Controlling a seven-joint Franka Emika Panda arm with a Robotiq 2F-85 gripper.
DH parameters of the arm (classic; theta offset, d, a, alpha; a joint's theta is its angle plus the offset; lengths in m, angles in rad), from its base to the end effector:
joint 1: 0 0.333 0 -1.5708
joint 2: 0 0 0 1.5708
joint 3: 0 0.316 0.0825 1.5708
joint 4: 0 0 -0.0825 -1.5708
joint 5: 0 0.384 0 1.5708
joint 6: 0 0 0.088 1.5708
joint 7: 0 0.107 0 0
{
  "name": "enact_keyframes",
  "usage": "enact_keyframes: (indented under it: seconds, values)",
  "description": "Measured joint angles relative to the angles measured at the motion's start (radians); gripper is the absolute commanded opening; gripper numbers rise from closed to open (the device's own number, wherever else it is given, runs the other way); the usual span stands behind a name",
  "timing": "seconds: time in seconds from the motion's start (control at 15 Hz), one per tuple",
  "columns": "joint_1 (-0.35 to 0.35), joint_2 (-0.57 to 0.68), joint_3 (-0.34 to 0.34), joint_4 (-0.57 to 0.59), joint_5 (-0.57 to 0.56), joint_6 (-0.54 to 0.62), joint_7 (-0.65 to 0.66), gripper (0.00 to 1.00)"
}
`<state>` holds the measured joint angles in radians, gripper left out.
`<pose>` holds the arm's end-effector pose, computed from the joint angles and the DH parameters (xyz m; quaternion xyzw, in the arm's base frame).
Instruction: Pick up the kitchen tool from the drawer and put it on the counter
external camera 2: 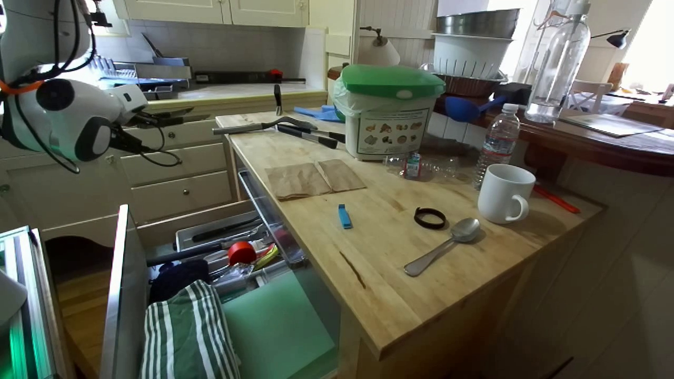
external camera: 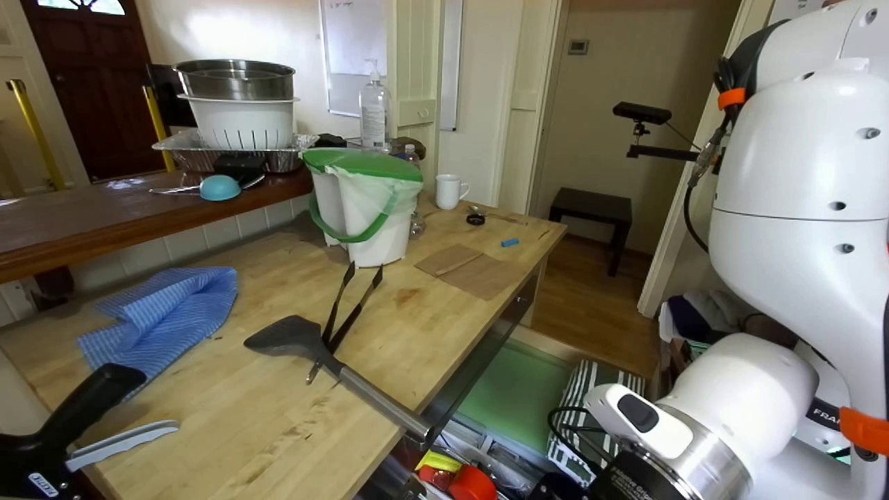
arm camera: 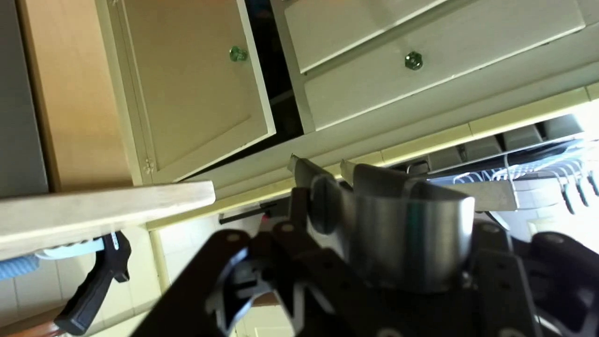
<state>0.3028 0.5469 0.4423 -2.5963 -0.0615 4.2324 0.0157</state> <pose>0.3329 0.3150 0.2288 -0.8007 -0.2438 -0.4655 0.2876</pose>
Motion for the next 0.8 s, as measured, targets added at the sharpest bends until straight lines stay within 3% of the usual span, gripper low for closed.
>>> enact_keyframes:
  seconds: [0.33, 0.67, 0.8]
  values:
    - [0.023, -0.075, -0.019, 0.087, 0.065, -0.014, 0.021, 0.39]
    - [0.072, -0.125, -0.039, 0.162, 0.319, -0.016, 0.025, 0.39]
    - [0.135, -0.145, -0.098, 0.185, 0.426, -0.016, 0.03, 0.39]
